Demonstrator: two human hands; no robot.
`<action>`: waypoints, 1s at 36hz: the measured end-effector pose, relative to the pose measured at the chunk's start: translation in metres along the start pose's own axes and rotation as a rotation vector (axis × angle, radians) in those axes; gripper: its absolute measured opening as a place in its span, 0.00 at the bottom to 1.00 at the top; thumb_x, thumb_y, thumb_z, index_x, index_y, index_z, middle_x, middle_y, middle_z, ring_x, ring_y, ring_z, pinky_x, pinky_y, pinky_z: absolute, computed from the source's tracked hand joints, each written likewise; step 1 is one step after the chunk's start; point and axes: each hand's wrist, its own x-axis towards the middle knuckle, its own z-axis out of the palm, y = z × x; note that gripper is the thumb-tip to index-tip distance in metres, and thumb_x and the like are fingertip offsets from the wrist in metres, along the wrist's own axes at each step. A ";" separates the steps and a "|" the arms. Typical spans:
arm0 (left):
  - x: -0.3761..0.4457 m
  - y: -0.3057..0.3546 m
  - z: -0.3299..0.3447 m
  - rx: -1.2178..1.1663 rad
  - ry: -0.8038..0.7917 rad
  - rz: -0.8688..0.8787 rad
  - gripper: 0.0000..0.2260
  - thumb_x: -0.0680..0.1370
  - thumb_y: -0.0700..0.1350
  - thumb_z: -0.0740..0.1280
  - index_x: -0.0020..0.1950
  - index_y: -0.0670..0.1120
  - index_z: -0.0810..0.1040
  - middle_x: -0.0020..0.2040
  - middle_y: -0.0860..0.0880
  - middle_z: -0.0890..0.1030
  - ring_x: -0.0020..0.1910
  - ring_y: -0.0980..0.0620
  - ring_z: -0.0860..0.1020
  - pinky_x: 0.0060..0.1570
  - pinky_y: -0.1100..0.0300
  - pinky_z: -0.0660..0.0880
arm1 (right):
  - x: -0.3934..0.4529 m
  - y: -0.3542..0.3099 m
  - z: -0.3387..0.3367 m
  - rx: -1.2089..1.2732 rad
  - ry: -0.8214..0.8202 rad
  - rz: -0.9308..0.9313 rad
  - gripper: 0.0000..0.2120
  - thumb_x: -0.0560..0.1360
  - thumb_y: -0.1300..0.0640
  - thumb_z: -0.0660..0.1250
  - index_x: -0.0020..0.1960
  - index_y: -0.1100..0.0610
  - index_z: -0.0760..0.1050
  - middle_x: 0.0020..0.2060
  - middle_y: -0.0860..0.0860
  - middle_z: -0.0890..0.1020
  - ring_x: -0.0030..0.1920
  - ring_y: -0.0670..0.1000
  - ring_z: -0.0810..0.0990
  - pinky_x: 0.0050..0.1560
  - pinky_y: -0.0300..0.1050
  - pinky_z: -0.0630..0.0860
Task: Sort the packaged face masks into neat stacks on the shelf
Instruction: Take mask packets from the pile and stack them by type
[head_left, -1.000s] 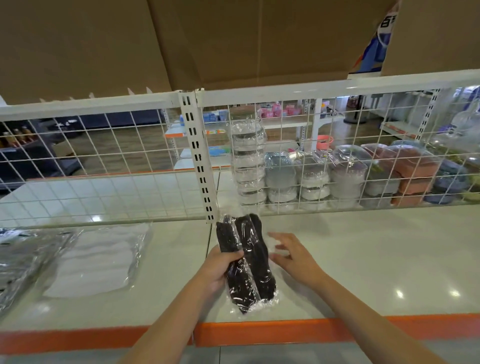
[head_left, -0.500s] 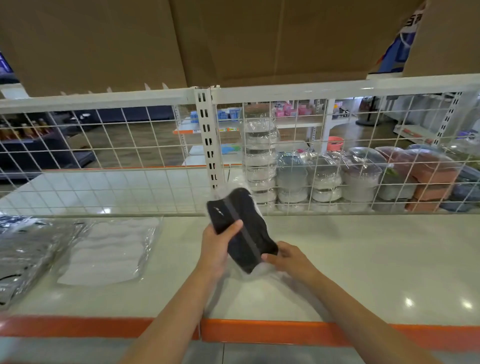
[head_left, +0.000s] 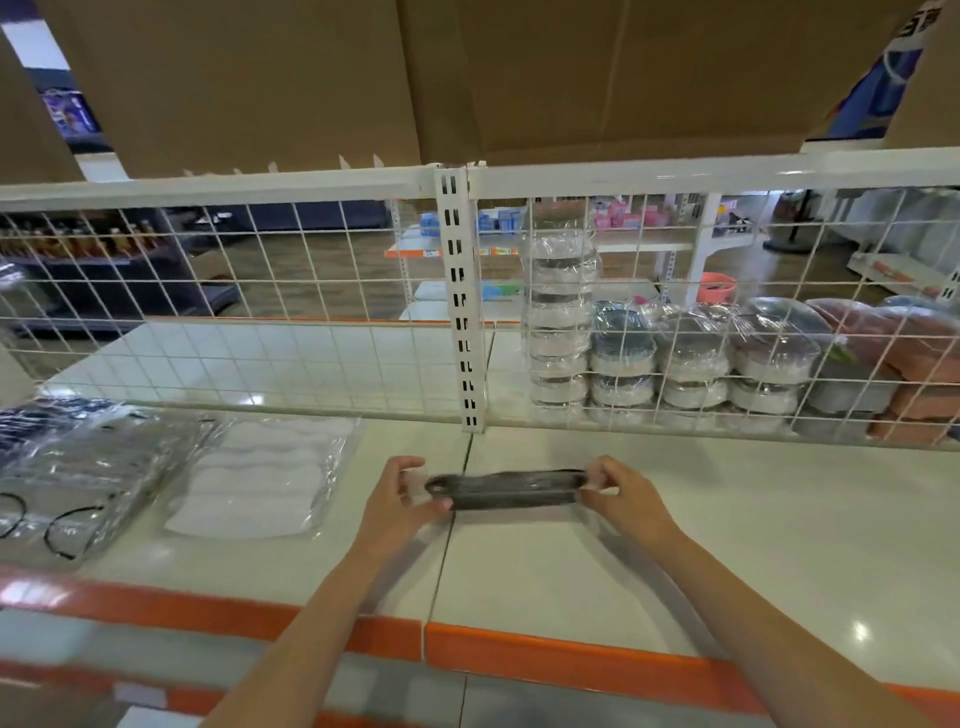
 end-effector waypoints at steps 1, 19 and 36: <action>-0.002 -0.003 0.004 0.005 0.001 -0.005 0.26 0.63 0.48 0.77 0.57 0.50 0.70 0.50 0.49 0.77 0.50 0.51 0.76 0.52 0.58 0.75 | 0.000 0.001 0.003 0.008 -0.009 0.006 0.07 0.72 0.64 0.70 0.43 0.54 0.74 0.46 0.50 0.79 0.45 0.48 0.76 0.39 0.23 0.68; 0.003 -0.006 -0.092 0.247 0.249 -0.017 0.17 0.73 0.41 0.72 0.55 0.45 0.67 0.40 0.52 0.74 0.34 0.58 0.72 0.30 0.72 0.69 | 0.029 -0.084 0.078 -0.081 -0.393 -0.015 0.11 0.75 0.53 0.68 0.42 0.58 0.69 0.36 0.50 0.74 0.35 0.46 0.72 0.40 0.39 0.72; -0.040 -0.125 -0.418 0.448 0.530 -0.199 0.21 0.71 0.41 0.72 0.61 0.38 0.72 0.54 0.40 0.76 0.55 0.42 0.74 0.51 0.56 0.68 | -0.005 -0.290 0.374 0.011 -0.609 -0.100 0.13 0.73 0.61 0.70 0.34 0.55 0.68 0.27 0.50 0.72 0.28 0.48 0.71 0.32 0.42 0.68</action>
